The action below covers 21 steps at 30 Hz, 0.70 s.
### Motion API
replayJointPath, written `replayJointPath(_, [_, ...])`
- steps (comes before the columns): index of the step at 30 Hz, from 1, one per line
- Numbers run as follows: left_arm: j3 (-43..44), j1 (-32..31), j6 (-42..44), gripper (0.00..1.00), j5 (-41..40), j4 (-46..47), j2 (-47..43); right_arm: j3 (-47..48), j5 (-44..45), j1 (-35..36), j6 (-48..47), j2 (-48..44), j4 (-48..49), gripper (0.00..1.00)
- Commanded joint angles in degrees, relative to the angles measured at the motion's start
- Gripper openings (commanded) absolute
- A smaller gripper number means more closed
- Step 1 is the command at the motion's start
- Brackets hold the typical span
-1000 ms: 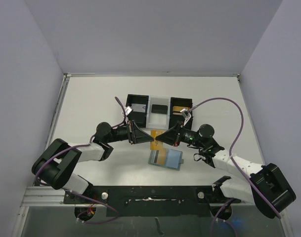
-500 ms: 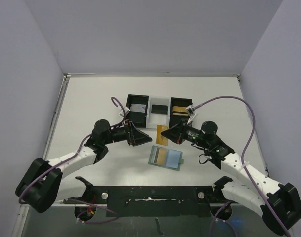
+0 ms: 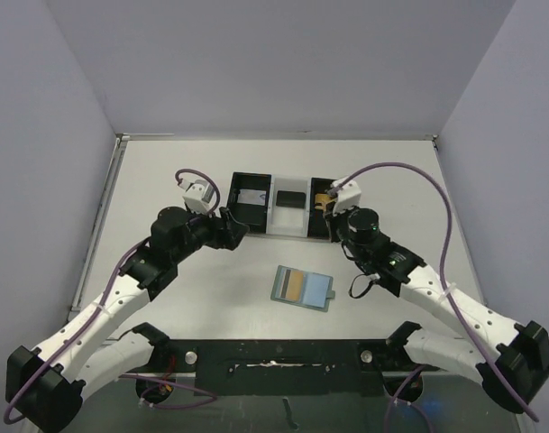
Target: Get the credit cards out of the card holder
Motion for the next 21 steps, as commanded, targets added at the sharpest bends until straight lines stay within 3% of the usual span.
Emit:
replayJointPath(1, [3.36, 0.3, 7.47, 0.71, -11.2, -7.37, -0.93, 6.86, 17.4, 6.97, -23.1, 8.51, -0.1, 0.0])
replayJointPath(3, [3.3, 0.35, 7.76, 0.71, -11.63, -8.0, -0.92, 9.16, 19.36, 7.73, -27.18, 13.22, 0.56, 0.0])
replayJointPath(7, [2.25, 0.48, 6.75, 0.71, -11.91, -7.27, -0.91, 11.34, 15.0, 6.01, -32.57, 18.84, 4.78, 0.0])
replayJointPath(13, [1.21, 0.5, 5.02, 0.72, -11.84, -8.77, -0.99, 14.62, 9.3, -0.28, -35.21, 24.86, 4.68, 0.0])
replayJointPath(21, [0.85, 0.1, 5.8, 0.72, -11.85, -8.11, -1.62, 13.38, 1.52, -5.89, -37.72, 26.23, 7.68, 0.0])
